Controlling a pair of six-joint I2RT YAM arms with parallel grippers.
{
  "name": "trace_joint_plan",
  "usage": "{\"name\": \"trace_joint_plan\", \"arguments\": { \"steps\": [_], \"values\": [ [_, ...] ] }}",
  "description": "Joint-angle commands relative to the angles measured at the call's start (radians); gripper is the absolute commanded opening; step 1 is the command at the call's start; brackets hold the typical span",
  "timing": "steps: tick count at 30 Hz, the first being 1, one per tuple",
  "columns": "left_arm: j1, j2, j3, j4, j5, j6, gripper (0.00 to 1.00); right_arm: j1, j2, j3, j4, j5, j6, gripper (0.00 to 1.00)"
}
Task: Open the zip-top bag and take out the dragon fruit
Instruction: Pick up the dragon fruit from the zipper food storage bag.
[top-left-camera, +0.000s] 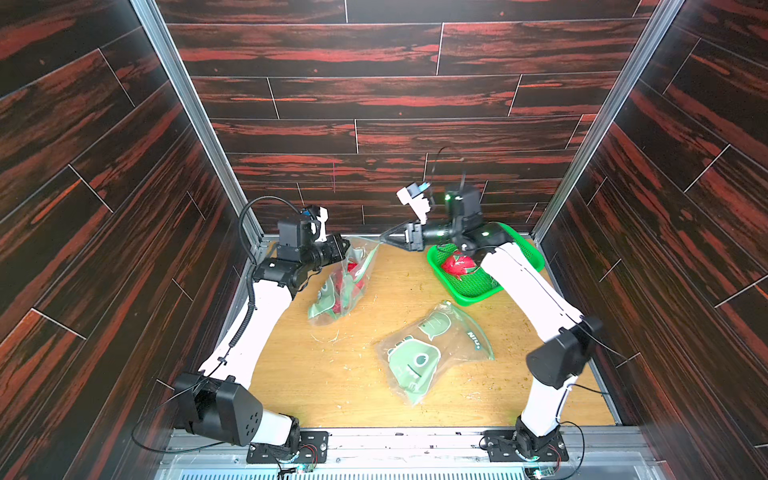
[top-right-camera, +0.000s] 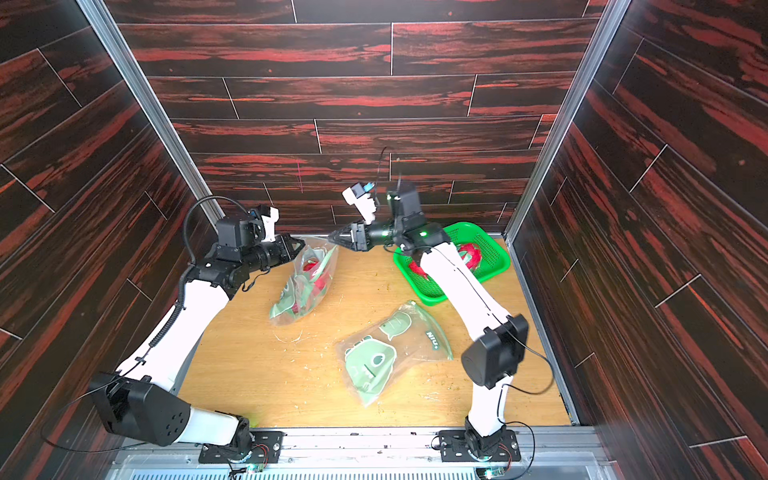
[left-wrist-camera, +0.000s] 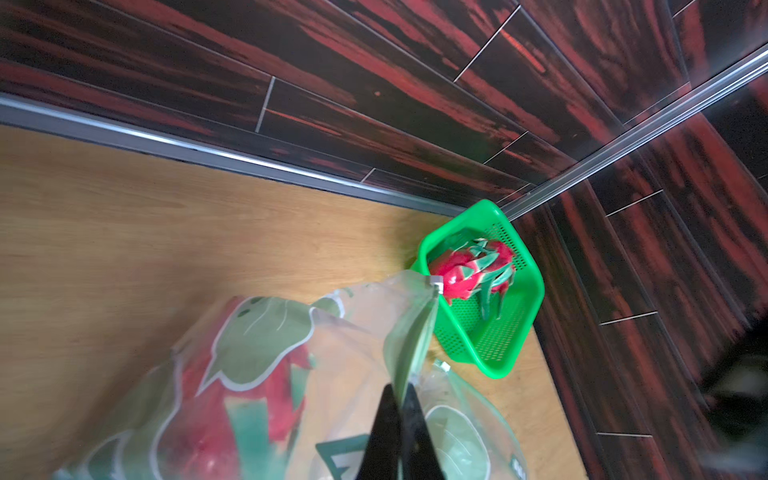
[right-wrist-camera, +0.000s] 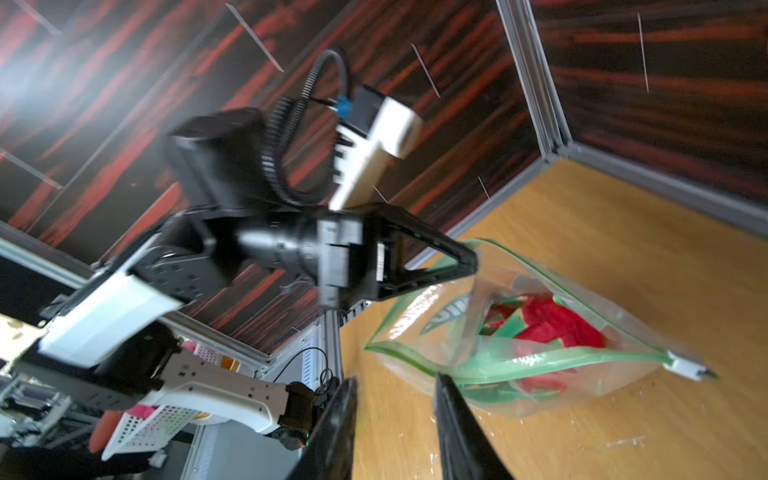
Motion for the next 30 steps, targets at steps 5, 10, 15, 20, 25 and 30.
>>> {"name": "trace_joint_plan", "arguments": {
  "steps": [5,10,15,20,25,30],
  "values": [
    [-0.018,-0.090,-0.032,0.119,0.033,-0.097,0.00,0.033,0.054,-0.031,0.049,0.069,0.077,0.35],
    [-0.029,-0.114,-0.055,0.148,0.033,-0.125,0.00,0.057,0.085,-0.031,0.056,0.116,0.095,0.34],
    [-0.038,-0.136,-0.089,0.195,0.034,-0.161,0.00,0.085,0.113,-0.033,0.060,0.143,0.109,0.34],
    [-0.045,-0.144,-0.101,0.221,0.032,-0.185,0.00,0.112,0.140,-0.035,0.067,0.193,0.125,0.33],
    [-0.055,-0.148,-0.106,0.239,0.035,-0.197,0.00,0.139,0.174,-0.018,0.050,0.236,0.115,0.30],
    [-0.061,-0.151,-0.113,0.252,0.042,-0.199,0.00,0.156,0.198,0.008,0.004,0.281,0.087,0.29]
  ]
}}
